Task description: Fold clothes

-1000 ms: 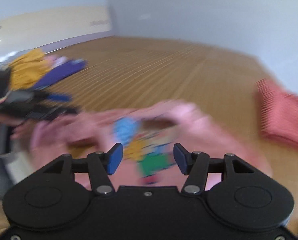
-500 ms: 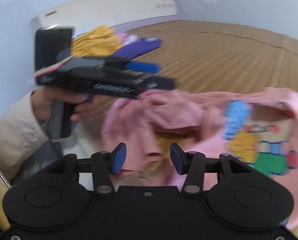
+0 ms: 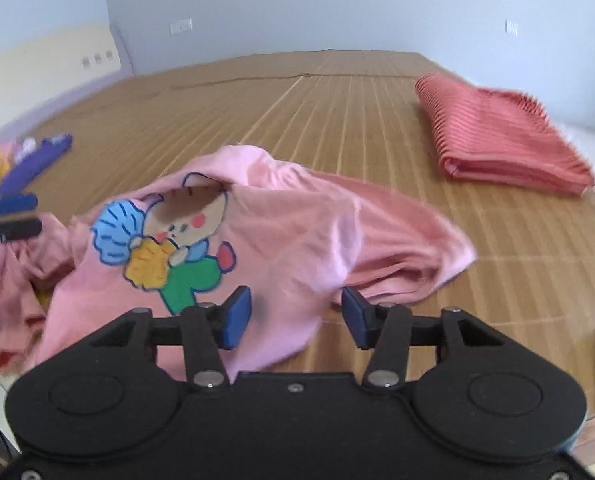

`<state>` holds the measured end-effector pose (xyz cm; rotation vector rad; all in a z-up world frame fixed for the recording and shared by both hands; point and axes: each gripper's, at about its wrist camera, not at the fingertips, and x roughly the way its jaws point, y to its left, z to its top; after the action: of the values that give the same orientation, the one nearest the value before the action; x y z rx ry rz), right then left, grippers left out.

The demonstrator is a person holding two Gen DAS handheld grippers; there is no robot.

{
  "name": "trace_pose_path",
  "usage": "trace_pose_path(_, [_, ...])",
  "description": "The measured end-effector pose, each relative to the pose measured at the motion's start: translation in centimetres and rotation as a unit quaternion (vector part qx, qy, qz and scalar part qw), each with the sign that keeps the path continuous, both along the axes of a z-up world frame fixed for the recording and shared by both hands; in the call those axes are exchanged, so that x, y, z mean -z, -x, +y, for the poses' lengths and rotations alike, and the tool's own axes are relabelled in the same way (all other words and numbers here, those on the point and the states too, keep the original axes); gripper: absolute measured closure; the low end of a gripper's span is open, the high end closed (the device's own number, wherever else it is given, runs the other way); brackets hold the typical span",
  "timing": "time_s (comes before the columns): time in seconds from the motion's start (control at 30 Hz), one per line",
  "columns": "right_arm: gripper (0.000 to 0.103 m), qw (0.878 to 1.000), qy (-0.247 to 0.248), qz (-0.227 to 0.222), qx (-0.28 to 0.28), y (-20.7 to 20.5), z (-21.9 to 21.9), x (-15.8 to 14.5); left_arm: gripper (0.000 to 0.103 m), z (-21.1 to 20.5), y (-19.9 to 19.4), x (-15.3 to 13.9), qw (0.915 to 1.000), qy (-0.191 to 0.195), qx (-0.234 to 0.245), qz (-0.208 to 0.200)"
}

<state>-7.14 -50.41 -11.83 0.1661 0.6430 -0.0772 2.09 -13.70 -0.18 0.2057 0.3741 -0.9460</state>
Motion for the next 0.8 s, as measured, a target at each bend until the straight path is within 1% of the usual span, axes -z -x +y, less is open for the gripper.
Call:
trace_pose_path(0.03, [0.073, 1.0, -0.015, -0.005, 0.001, -0.3, -0.2, 0.5, 0.031, -0.4, 0.3, -0.3, 1.0, -0.002, 0.003, -0.004])
trace_pose_path(0.07, [0.089, 1.0, -0.019, -0.003, 0.002, -0.5, -0.3, 0.8, 0.031, -0.8, 0.5, -0.6, 1.0, -0.003, 0.005, -0.007])
trace_pose_path(0.1, [0.091, 1.0, -0.016, 0.0, -0.003, -0.7, 0.0, 1.0, 0.03, -1.2, 0.7, -0.9, 0.9999, -0.004, 0.008, -0.009])
trace_pose_path(0.17, [0.095, 1.0, 0.0, -0.013, -0.023, -0.3, 1.2, 0.8, 0.03, -1.9, 1.1, -1.3, 0.9998, -0.008, 0.013, -0.011])
trace_pose_path(0.27, [0.095, 0.997, 0.018, -0.04, -0.056, -0.2, 2.7, -0.3, 0.03, -2.8, 1.2, -1.4, 0.9997, -0.018, 0.016, -0.007])
trace_pose_path(0.37, [0.095, 0.996, 0.027, -0.043, -0.076, -1.2, 3.9, -0.6, 0.03, -3.6, 1.1, -1.4, 0.9995, -0.023, 0.023, 0.001])
trace_pose_path(0.47, [0.094, 0.993, 0.041, -0.038, -0.107, -2.2, 5.3, 0.5, 0.03, -4.5, 1.1, -1.1, 0.999, -0.038, 0.023, 0.0])
trace_pose_path(0.53, [0.092, 0.99, 0.033, -0.04, -0.129, -2.2, 5.6, 1.1, 0.03, -5.0, 1.1, -1.0, 0.9988, -0.041, 0.028, -0.001])
trace_pose_path(0.57, [0.089, 0.99, 0.028, -0.04, -0.134, -2.2, 5.6, 1.2, 0.03, -5.3, 1.1, -1.0, 0.9986, -0.043, 0.03, -0.001])
trace_pose_path(0.6, [0.086, 0.989, 0.02, -0.041, -0.14, -2.1, 5.4, 1.2, 0.03, -5.4, 1.0, -0.9, 0.9986, -0.043, 0.031, 0.002])
trace_pose_path(0.63, [0.079, 0.988, 0.006, -0.042, -0.149, -1.9, 5.0, 1.1, 0.03, -5.6, 0.9, -0.8, 0.9986, -0.043, 0.032, 0.006])
trace_pose_path(0.67, [0.065, 0.987, -0.009, -0.042, -0.157, -1.6, 4.5, 1.0, 0.03, -5.8, 0.8, -0.6, 0.9985, -0.04, 0.035, 0.013])
trace_pose_path(0.7, [0.061, 0.985, -0.024, -0.039, -0.165, -1.4, 4.1, 1.0, 0.03, -5.9, 0.6, -0.4, 0.9984, -0.039, 0.035, 0.02])
trace_pose_path(0.8, [0.057, 0.983, -0.047, -0.037, -0.175, -0.6, 3.4, 0.7, 0.03, -6.3, 0.3, 0.2, 0.998, -0.042, 0.035, 0.031])
